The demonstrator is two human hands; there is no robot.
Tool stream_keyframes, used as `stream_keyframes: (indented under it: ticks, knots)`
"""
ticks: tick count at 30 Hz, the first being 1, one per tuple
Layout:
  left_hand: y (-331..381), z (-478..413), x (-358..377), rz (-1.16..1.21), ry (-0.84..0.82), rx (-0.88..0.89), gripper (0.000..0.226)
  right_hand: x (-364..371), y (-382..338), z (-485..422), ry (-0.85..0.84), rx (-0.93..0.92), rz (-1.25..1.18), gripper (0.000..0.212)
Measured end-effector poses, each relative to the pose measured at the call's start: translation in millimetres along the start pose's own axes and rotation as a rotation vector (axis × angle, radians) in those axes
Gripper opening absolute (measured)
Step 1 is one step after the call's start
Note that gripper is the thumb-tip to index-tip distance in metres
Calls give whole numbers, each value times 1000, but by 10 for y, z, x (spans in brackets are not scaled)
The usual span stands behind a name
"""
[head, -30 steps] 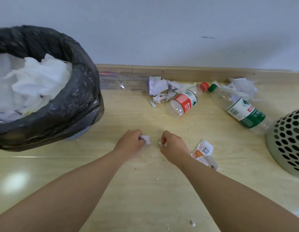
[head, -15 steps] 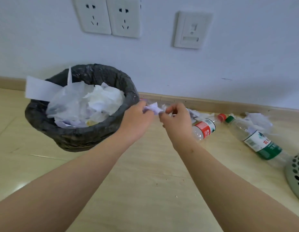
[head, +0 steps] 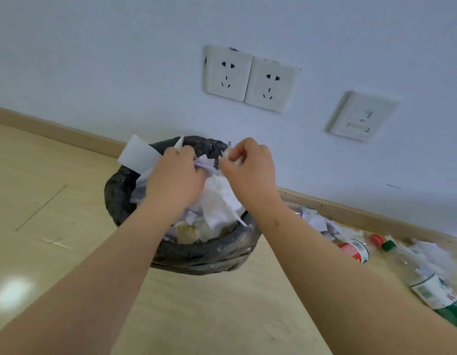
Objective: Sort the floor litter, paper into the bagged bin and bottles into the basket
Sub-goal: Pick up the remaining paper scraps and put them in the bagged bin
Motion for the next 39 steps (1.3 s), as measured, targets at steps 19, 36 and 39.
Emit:
stream_keyframes:
  ticks: [19, 36, 39]
  knots:
    - [360, 10, -207, 251, 98, 224, 27, -381, 165, -160, 26, 201, -13, 20]
    - [2260, 560, 1827, 37, -532, 350, 30, -2139, 2420, 476, -79, 548, 510, 29]
    - [2347, 592, 2112, -114, -614, 374, 33, -2141, 2572, 407, -211, 432, 661, 32]
Point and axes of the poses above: each hand's wrist, its own z-axis away from the middle knuckle, its own x-axis out of the palm, y = z × x, the point moved 5 cm from there along -z, towards the middle knuckle, and after that the axes turned 9 degrees about -z, right-handed, at the moved point
